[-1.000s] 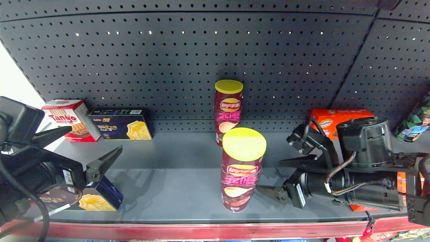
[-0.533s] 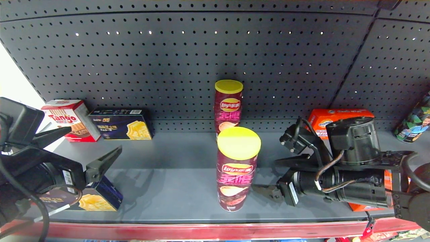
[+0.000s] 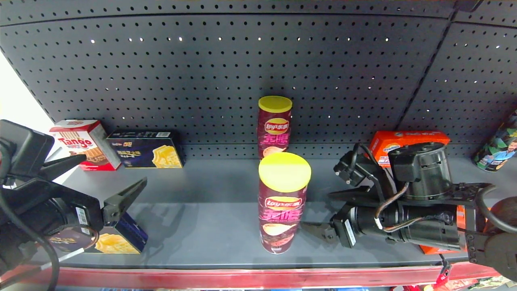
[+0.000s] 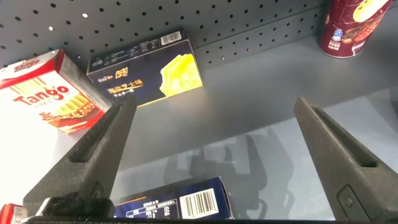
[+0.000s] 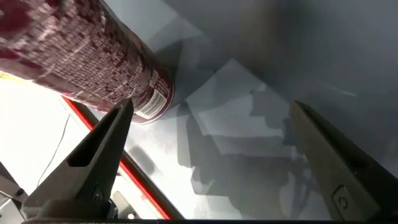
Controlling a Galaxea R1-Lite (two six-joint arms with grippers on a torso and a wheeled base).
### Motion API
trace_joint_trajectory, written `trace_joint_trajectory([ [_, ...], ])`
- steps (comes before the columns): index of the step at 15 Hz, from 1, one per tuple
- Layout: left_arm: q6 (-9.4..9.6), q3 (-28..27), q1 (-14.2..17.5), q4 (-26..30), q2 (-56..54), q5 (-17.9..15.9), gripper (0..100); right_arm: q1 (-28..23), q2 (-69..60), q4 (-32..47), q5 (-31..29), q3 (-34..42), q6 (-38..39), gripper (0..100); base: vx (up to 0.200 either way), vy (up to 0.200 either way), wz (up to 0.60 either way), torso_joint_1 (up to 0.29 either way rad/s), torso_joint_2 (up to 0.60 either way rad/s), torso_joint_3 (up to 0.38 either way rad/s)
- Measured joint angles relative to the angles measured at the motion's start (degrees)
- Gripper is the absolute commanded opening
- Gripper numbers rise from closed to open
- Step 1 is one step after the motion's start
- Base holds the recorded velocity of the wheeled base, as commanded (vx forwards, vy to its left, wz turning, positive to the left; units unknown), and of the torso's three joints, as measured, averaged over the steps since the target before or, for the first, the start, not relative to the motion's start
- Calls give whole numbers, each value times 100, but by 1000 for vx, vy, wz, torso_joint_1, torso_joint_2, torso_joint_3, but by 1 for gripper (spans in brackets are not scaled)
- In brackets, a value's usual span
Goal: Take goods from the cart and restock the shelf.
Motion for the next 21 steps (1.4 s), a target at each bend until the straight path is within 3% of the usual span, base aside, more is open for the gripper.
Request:
trace_joint_trajectory([
  [4,-7,85,13,7,-91,13,100,-385,-529,-4,-139,68,50,100,0,0,0,0,0,0],
  [7,9,110,49,35,-411,27,100,-1347,-1607,27,-167,212,82,100,0,0,0,0,0,0],
  [11,123,215,60,207,-1330,140,100,-2525,-3705,44,-207,1241,96,100,0,0,0,0,0,0],
  [13,189,372,60,580,-2002,263,100,-2839,-4807,207,-330,1902,96,100,0,0,0,0,0,0],
  [19,222,1146,138,1965,-4375,422,100,-3410,-7781,1651,-639,3289,224,100,0,0,0,0,0,0],
  [21,222,1351,267,2684,-5127,430,100,-3596,-8609,1735,-735,3867,397,100,0,0,0,0,0,0],
])
